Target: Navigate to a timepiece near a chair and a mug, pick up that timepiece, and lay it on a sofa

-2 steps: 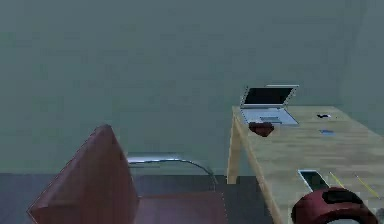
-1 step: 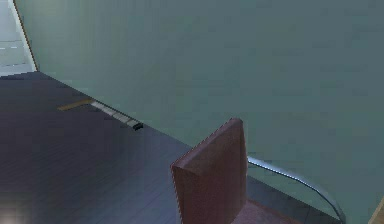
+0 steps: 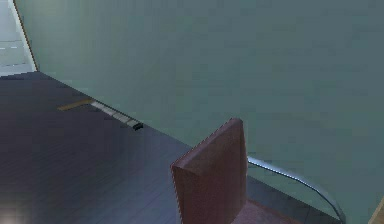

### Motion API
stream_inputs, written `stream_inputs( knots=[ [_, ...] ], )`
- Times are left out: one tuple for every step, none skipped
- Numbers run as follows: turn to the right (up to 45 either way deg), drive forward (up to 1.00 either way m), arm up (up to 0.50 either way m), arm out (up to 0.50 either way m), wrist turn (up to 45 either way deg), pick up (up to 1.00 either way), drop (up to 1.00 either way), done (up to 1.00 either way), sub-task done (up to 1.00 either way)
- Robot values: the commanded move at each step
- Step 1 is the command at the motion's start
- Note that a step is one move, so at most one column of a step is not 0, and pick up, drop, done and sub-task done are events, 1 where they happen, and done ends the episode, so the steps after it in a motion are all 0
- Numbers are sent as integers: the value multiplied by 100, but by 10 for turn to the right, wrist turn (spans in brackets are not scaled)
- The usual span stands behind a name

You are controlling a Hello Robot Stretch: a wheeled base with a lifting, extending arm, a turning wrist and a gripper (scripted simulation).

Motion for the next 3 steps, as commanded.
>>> stream_inputs(
  knots=[
    [0, 0, 38, 0, 0, 0, 0, 0, 0],
    [0, 0, 0, 26, 0, 0, 0, 0, 0],
    [0, 0, 0, 0, 450, 0, 0, 0, 0]
  ],
)
